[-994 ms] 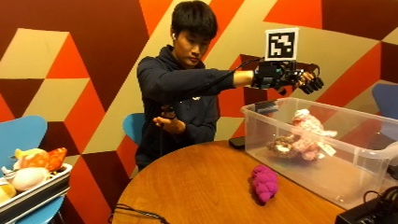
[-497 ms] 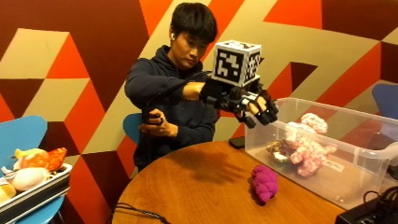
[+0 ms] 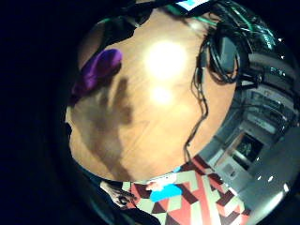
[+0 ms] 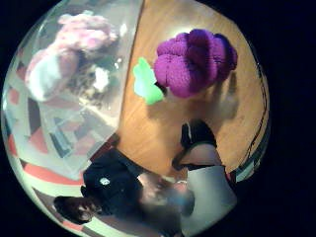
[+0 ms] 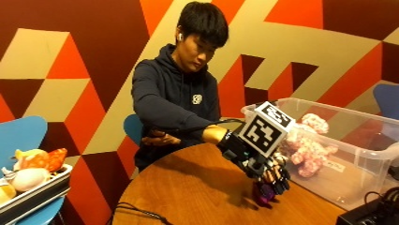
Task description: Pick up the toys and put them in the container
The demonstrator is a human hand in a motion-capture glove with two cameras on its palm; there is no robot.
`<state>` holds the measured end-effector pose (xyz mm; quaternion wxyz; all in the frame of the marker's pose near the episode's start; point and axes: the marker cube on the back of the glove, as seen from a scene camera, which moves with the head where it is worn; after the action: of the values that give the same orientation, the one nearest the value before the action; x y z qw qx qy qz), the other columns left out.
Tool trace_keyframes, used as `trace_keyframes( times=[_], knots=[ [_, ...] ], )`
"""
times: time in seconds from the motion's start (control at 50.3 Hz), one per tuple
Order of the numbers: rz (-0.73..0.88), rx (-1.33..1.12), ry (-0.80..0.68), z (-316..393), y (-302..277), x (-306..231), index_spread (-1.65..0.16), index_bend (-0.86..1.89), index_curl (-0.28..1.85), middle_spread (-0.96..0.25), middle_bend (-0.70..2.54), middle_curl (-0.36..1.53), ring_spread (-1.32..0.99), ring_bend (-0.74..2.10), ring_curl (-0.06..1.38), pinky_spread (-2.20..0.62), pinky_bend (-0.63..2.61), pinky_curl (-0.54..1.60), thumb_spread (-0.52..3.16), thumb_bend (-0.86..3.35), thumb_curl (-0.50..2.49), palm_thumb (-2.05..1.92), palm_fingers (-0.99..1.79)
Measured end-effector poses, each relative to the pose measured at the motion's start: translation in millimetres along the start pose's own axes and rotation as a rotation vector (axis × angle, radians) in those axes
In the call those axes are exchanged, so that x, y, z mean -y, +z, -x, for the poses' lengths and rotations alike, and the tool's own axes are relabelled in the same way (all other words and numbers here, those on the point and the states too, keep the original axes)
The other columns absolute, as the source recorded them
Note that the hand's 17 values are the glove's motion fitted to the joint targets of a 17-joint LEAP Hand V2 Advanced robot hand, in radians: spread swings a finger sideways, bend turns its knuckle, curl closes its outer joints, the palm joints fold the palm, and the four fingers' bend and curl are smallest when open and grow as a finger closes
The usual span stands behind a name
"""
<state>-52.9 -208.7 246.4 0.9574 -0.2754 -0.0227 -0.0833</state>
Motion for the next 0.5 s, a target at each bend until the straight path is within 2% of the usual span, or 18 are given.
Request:
trace_keyframes(
  times=[0.159,0.239,0.398,0.497],
  knots=[
    [0.000,-0.010,-0.070,9.7,17.8,16.2,-0.26,0.17,0.34,-0.06,0.27,0.46,-0.08,0.26,0.35,-0.01,0.68,0.34,1.42,0.14,0.56,0.70,0.05],
    [-0.017,-0.029,-0.069,13.5,21.0,20.9,-0.26,0.20,0.35,-0.08,0.37,0.48,-0.14,0.39,0.35,-0.03,0.58,0.29,1.50,0.21,0.59,0.77,0.35],
    [0.064,-0.109,-0.051,18.8,27.5,25.0,-0.23,0.18,0.38,-0.16,0.49,0.56,-0.35,0.73,0.48,-0.20,0.64,0.32,1.26,0.21,0.71,0.92,0.74],
    [0.060,-0.125,-0.061,22.9,27.9,26.9,-0.21,0.29,0.43,-0.21,0.49,0.60,-0.40,0.85,0.55,-0.31,0.72,0.36,1.11,0.18,0.76,0.94,0.96]
  ],
)
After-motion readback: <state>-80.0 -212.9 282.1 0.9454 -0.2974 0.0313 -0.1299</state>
